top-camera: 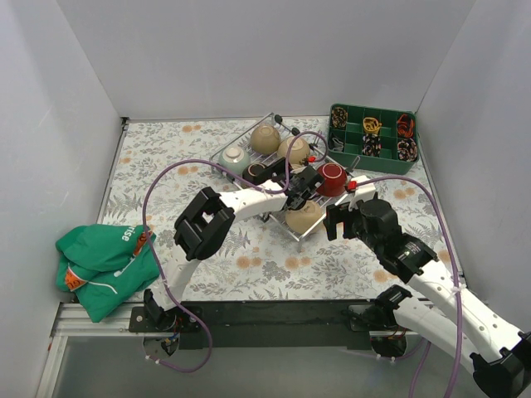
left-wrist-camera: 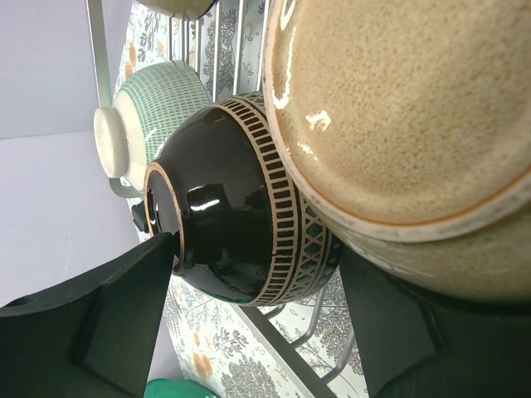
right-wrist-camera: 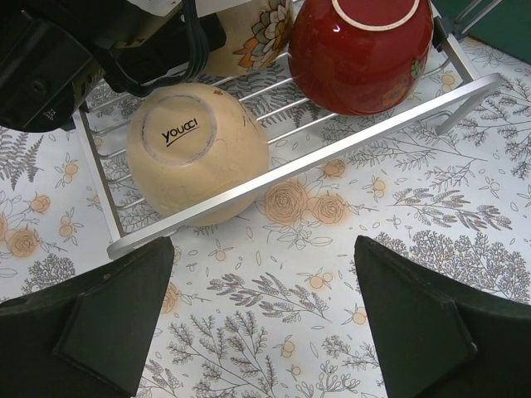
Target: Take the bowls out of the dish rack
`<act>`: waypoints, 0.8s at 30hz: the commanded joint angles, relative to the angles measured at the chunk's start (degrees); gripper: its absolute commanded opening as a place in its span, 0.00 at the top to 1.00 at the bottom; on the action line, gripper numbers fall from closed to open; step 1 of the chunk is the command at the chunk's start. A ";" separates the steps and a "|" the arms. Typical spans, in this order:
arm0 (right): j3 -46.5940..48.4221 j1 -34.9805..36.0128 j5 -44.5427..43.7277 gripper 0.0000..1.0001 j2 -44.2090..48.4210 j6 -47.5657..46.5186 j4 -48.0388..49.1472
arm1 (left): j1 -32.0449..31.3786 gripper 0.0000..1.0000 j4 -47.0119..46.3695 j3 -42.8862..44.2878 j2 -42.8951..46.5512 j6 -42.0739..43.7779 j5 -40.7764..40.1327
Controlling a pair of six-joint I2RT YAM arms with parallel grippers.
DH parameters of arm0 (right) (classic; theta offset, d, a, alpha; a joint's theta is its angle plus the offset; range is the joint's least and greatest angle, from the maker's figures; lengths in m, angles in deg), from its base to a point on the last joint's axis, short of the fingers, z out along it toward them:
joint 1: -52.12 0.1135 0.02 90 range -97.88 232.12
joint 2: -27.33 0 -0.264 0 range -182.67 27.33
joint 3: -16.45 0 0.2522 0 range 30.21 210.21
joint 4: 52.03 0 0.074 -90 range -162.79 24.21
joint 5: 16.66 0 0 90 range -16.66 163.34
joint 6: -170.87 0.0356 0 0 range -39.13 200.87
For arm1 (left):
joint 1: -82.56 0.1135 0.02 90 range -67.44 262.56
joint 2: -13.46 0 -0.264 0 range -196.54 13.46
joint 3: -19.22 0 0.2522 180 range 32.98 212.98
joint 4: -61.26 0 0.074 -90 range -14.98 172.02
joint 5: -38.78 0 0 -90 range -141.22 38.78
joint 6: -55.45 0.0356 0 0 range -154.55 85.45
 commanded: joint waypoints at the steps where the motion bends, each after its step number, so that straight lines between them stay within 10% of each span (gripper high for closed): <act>1: -0.11 0.21 0.15 0.02 1.33 -0.64 2.04 | -0.22 0.42 -2.60 -0.40 2.53 -0.42 0.19; 24: 1.12 0.21 3.66 0.04 0.90 -0.99 3.53 | -0.13 0.86 -4.19 2.76 11.05 0.02 2.12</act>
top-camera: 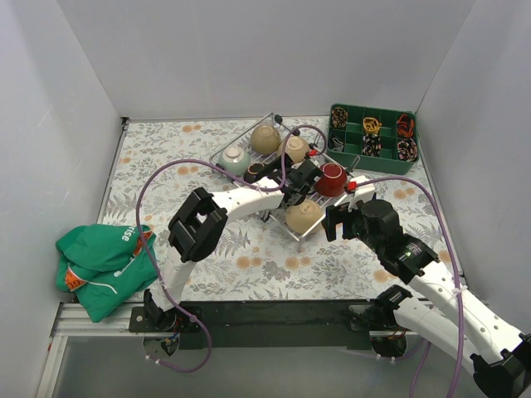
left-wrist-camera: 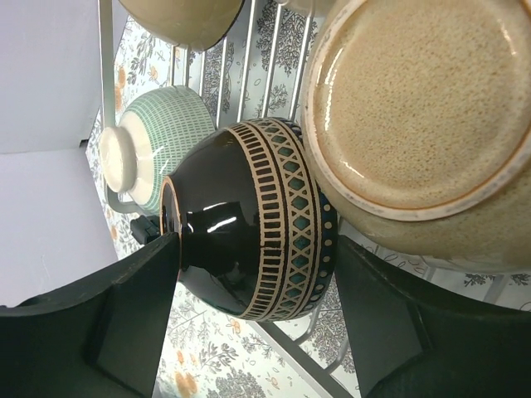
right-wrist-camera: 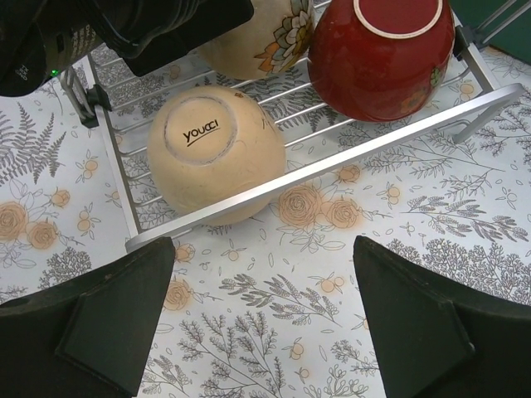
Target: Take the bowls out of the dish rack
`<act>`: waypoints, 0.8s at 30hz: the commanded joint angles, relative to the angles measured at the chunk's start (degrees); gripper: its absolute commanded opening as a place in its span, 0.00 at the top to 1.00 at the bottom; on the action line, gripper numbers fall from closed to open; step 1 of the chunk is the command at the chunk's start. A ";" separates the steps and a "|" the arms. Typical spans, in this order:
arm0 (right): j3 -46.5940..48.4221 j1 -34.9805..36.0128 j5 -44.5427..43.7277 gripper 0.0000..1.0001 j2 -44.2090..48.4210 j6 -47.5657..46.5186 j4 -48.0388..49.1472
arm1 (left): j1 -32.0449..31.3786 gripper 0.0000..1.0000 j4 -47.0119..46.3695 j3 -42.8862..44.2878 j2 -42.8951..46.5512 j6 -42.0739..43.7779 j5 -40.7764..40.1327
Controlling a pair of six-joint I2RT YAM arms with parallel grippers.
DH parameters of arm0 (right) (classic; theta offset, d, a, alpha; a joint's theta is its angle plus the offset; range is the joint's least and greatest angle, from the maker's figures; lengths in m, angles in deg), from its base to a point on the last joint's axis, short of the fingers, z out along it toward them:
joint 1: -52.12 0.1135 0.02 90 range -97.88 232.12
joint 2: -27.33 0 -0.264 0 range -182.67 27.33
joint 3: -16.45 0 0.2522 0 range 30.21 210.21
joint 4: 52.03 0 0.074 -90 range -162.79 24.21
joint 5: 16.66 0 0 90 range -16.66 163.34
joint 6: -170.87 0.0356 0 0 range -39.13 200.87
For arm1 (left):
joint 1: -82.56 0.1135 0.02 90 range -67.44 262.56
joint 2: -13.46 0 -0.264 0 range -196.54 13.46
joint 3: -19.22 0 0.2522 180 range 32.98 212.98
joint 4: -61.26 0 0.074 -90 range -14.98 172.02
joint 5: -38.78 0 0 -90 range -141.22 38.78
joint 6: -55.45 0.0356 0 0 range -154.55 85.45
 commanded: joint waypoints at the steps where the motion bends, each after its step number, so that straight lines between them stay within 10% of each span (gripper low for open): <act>1: 1.42 0.19 1.31 0.04 -0.09 -0.69 3.32 | -0.05 0.89 -1.89 3.03 8.19 -0.50 -1.95; 24: -0.76 0.18 14.92 0.04 -2.55 0.54 16.22 | 8.91 1.00 7.69 13.66 14.43 -22.90 18.61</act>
